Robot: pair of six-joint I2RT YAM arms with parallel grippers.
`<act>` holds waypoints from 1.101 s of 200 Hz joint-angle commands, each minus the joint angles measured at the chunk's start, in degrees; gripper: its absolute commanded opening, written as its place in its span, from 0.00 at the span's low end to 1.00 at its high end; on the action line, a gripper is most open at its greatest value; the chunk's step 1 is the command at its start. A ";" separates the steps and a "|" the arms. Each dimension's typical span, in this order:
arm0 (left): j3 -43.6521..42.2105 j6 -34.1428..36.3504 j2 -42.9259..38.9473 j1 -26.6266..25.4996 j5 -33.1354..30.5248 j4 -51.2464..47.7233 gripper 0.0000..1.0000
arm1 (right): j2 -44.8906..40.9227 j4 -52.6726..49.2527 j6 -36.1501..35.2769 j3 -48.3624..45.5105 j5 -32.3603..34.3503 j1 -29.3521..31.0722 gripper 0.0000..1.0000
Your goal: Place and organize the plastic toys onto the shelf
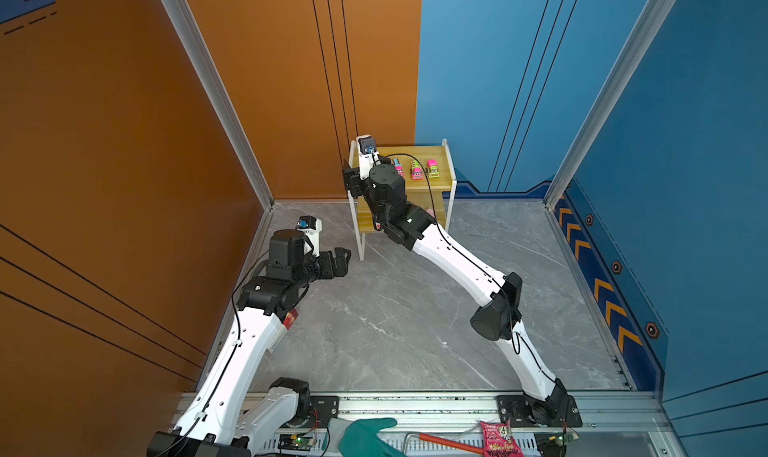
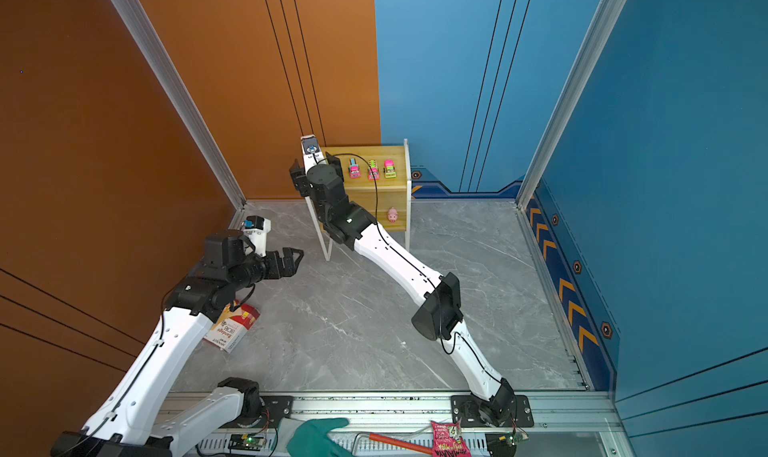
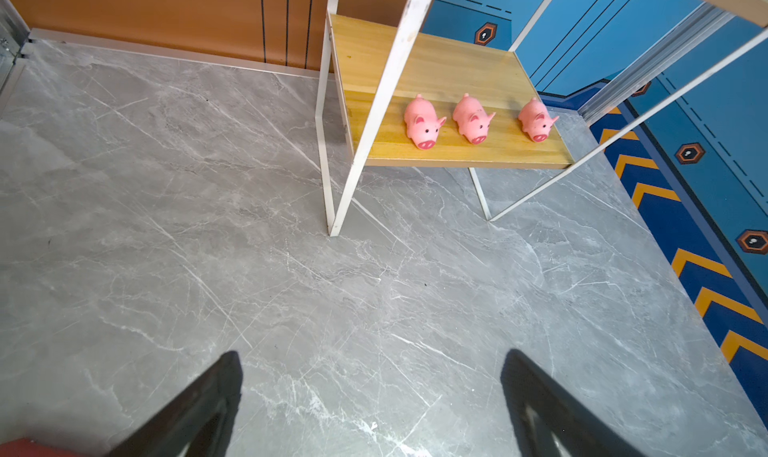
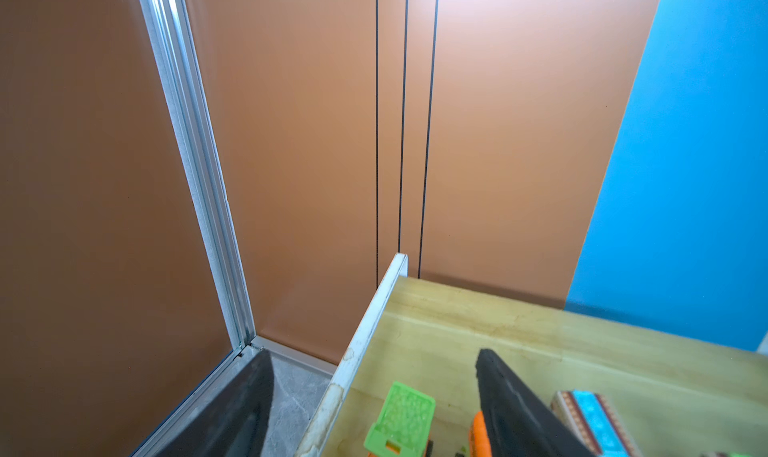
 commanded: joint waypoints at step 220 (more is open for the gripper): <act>-12.71 -2.21 -2.98 7.39 -22.61 21.28 0.98 | -76.00 12.64 17.87 -98.80 -14.46 -52.84 1.00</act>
